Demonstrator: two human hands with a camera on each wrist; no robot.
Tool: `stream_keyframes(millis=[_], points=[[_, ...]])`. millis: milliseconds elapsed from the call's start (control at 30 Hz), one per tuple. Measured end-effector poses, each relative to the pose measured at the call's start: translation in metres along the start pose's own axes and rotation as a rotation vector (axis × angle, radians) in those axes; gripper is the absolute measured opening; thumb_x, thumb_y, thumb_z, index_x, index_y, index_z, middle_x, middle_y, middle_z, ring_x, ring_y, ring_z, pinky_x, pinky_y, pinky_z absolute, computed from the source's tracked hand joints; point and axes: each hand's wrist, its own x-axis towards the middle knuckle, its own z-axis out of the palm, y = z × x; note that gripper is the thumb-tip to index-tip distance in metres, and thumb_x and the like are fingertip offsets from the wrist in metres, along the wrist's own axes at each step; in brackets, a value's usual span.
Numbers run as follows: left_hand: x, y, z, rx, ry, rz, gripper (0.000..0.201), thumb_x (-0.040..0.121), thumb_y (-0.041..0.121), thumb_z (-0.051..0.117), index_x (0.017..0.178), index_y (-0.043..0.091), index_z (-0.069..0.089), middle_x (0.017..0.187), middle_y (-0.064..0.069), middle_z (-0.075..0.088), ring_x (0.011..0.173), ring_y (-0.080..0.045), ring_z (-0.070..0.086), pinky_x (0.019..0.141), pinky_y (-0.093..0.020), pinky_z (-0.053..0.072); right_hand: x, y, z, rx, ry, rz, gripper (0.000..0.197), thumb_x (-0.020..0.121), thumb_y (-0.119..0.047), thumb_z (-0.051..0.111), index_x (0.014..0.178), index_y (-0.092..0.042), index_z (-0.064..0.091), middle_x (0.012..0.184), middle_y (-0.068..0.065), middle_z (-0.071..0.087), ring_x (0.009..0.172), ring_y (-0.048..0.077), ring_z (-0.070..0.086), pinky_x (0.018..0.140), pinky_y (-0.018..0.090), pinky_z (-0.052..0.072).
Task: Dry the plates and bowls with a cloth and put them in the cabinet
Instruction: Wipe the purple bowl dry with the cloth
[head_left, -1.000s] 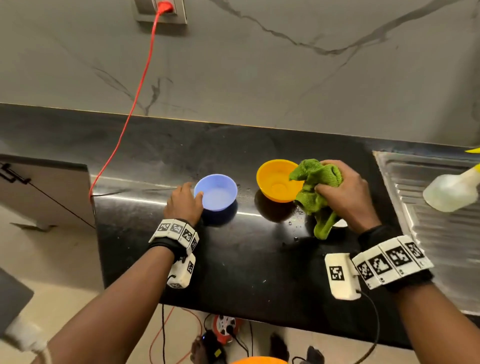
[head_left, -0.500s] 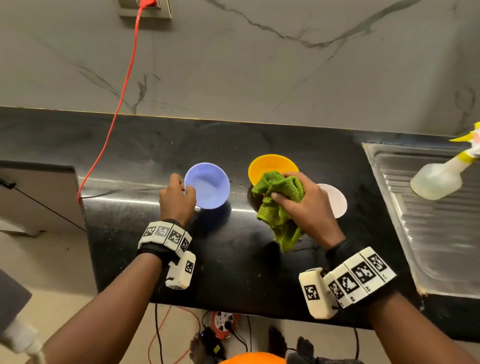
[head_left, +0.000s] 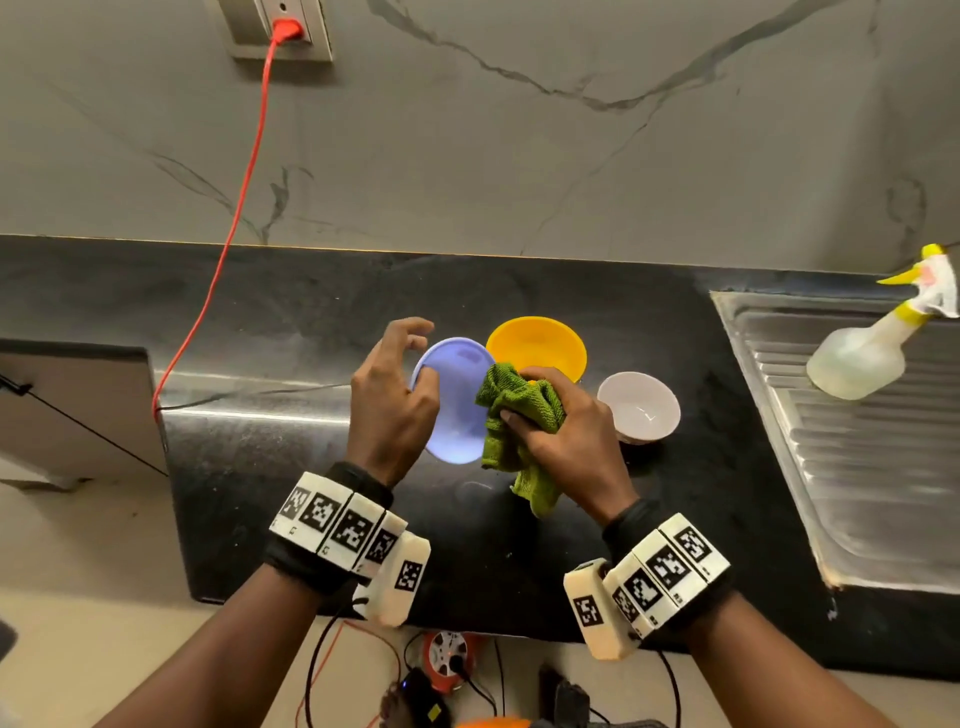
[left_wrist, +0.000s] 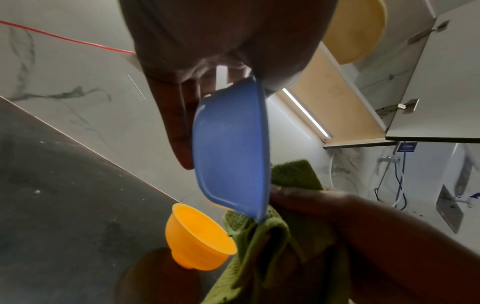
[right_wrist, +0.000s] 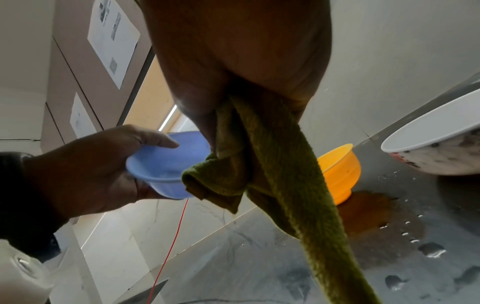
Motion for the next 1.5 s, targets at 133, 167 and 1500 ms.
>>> stream_keyframes(millis=[133, 167, 1500], points=[[-0.004, 0.016, 0.007, -0.109, -0.074, 0.028, 0.038, 0.086, 0.018, 0.047, 0.116, 0.02, 0.07, 0.106, 0.011, 0.07, 0.095, 0.007, 0.061, 0.08, -0.013, 0.047, -0.008, 0.005, -0.007, 0.032, -0.003, 0.0, 0.037, 0.079, -0.019, 0.081, 0.113, -0.025, 0.067, 0.091, -0.014, 0.064, 0.083, -0.001, 0.057, 0.071, -0.001, 0.038], [-0.005, 0.02, 0.01, -0.126, -0.085, 0.041, 0.037, 0.087, 0.017, 0.047, 0.115, 0.019, 0.071, 0.105, 0.013, 0.069, 0.095, 0.012, 0.06, 0.081, -0.008, 0.045, -0.01, 0.007, -0.009, 0.056, -0.008, 0.004, 0.035, 0.079, -0.017, 0.08, 0.11, -0.025, 0.068, 0.088, -0.016, 0.064, 0.081, -0.004, 0.058, 0.07, 0.0, 0.038], [0.014, 0.103, 0.09, -0.614, -0.163, -0.074, 0.043, 0.091, 0.051, 0.045, 0.118, 0.024, 0.064, 0.118, 0.001, 0.068, 0.112, -0.021, 0.063, 0.096, -0.042, 0.05, 0.045, 0.033, -0.105, 0.301, 0.042, -0.104, 0.025, 0.074, 0.007, 0.072, 0.09, -0.012, 0.069, 0.077, -0.004, 0.069, 0.07, 0.014, 0.064, 0.063, 0.025, 0.053]])
